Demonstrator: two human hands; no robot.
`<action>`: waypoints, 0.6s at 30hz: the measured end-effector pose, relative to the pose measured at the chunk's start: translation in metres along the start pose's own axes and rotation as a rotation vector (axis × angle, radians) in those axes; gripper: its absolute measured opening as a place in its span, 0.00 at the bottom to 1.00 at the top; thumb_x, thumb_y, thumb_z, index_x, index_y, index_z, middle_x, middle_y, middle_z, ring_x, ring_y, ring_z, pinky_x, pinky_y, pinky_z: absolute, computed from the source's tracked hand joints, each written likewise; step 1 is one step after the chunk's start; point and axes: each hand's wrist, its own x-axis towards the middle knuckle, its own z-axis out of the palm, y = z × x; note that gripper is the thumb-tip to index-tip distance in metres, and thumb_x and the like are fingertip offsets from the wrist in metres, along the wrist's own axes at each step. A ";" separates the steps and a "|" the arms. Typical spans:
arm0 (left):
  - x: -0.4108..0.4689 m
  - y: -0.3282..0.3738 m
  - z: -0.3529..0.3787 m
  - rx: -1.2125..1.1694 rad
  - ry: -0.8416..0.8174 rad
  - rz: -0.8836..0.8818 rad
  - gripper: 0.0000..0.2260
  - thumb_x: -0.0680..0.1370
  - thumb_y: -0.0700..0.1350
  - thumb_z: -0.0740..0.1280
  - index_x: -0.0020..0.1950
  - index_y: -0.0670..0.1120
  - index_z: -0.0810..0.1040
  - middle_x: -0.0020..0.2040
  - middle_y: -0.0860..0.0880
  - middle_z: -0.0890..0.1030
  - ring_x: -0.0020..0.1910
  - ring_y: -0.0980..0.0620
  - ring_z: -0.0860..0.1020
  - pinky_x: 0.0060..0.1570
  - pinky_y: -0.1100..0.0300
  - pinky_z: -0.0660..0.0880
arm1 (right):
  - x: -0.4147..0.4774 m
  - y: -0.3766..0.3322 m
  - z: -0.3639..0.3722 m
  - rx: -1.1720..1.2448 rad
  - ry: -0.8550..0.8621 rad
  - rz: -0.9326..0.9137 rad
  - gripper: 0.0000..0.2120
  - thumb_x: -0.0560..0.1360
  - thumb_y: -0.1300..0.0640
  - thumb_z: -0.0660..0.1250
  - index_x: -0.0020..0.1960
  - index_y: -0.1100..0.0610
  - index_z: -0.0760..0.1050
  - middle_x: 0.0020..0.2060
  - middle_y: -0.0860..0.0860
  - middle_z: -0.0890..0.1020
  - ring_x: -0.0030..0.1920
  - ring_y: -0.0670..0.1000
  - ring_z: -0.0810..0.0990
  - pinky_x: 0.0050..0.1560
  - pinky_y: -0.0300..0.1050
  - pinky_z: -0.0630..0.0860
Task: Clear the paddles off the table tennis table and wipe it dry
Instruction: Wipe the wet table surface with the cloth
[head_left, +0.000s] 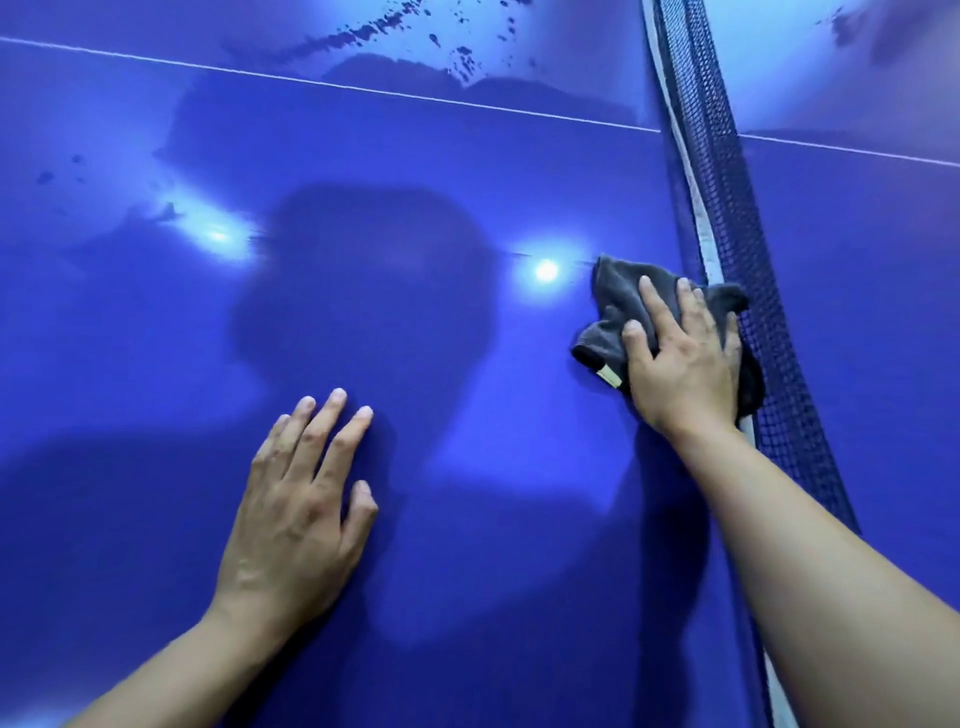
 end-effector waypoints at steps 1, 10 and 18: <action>-0.001 0.001 0.000 0.006 0.000 -0.001 0.27 0.79 0.49 0.55 0.78 0.44 0.68 0.80 0.45 0.65 0.80 0.43 0.60 0.80 0.48 0.52 | -0.001 0.000 0.000 0.000 0.003 -0.005 0.29 0.81 0.38 0.49 0.82 0.40 0.56 0.83 0.51 0.54 0.82 0.48 0.50 0.81 0.52 0.35; -0.011 -0.009 -0.014 -0.002 0.059 0.014 0.26 0.78 0.49 0.59 0.76 0.43 0.71 0.77 0.43 0.68 0.77 0.41 0.66 0.78 0.46 0.58 | -0.018 -0.035 0.008 -0.033 -0.021 0.058 0.33 0.78 0.33 0.45 0.82 0.38 0.54 0.83 0.53 0.53 0.83 0.50 0.47 0.81 0.59 0.39; -0.091 -0.118 -0.051 0.064 0.092 -0.120 0.26 0.79 0.49 0.58 0.76 0.42 0.71 0.78 0.42 0.68 0.77 0.40 0.65 0.76 0.44 0.61 | -0.075 -0.171 0.044 -0.052 -0.014 -0.102 0.32 0.79 0.34 0.44 0.82 0.38 0.52 0.83 0.52 0.51 0.83 0.50 0.46 0.80 0.60 0.39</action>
